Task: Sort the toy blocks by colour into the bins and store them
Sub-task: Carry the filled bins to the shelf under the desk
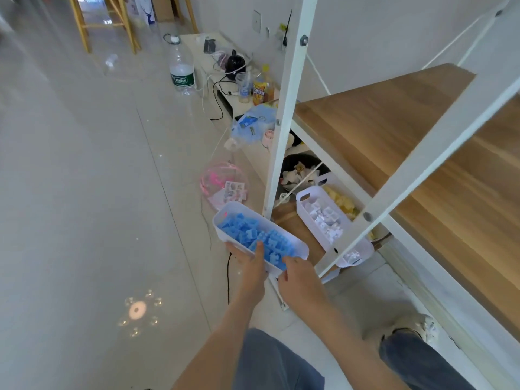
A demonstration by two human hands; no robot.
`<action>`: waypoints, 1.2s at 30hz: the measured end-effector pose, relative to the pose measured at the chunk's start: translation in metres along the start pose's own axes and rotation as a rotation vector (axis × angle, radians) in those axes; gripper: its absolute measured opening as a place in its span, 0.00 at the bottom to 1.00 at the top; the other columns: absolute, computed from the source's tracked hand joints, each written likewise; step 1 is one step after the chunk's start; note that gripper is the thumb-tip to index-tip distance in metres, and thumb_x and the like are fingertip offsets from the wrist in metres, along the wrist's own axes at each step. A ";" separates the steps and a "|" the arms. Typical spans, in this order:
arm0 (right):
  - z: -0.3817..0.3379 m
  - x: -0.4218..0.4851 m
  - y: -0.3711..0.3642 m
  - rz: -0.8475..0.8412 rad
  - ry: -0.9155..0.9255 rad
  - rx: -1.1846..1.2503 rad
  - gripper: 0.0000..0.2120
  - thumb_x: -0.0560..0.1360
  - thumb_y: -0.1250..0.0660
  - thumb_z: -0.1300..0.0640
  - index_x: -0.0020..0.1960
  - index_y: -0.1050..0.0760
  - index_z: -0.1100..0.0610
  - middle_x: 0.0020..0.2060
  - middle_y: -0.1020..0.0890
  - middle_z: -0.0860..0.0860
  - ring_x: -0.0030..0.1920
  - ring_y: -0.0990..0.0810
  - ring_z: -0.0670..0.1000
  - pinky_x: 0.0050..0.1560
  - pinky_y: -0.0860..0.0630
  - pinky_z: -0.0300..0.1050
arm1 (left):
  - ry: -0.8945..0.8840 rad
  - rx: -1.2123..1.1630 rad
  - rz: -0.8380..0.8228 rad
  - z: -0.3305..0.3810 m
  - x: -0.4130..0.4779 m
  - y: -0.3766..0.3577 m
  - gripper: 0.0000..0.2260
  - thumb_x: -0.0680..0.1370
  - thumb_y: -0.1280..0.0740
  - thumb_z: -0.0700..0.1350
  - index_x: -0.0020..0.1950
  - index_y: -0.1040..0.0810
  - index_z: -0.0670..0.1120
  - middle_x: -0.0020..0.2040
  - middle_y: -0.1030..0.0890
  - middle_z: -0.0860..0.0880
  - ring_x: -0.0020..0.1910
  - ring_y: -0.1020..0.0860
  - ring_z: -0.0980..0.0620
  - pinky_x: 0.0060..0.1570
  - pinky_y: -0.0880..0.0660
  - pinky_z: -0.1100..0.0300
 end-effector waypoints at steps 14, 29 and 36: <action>0.011 0.041 -0.014 0.107 -0.067 -0.188 0.15 0.81 0.47 0.55 0.66 0.33 0.55 0.60 0.25 0.51 0.59 0.26 0.51 0.57 0.26 0.44 | 0.045 0.083 -0.056 -0.040 0.039 -0.030 0.35 0.76 0.34 0.44 0.73 0.52 0.63 0.70 0.34 0.50 0.67 0.30 0.49 0.64 0.28 0.44; 0.005 0.019 -0.019 0.210 0.060 -0.093 0.22 0.77 0.38 0.60 0.71 0.36 0.60 0.66 0.30 0.55 0.65 0.29 0.54 0.63 0.27 0.48 | 0.098 0.252 -0.222 -0.043 0.036 -0.035 0.36 0.71 0.44 0.71 0.74 0.53 0.63 0.70 0.32 0.52 0.66 0.28 0.55 0.63 0.27 0.52; 0.012 -0.019 0.005 0.372 0.282 0.120 0.12 0.77 0.45 0.55 0.55 0.25 0.54 0.49 0.23 0.47 0.50 0.26 0.42 0.52 0.25 0.32 | 0.175 0.039 -0.036 -0.046 0.030 -0.035 0.44 0.73 0.31 0.59 0.75 0.61 0.61 0.70 0.36 0.52 0.69 0.32 0.46 0.65 0.30 0.43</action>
Point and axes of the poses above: each hand's wrist, its own x-axis towards the middle knuckle, its own y-axis out of the back of the hand, z = x × y, the point moved 8 cm from there along x, towards the middle knuckle
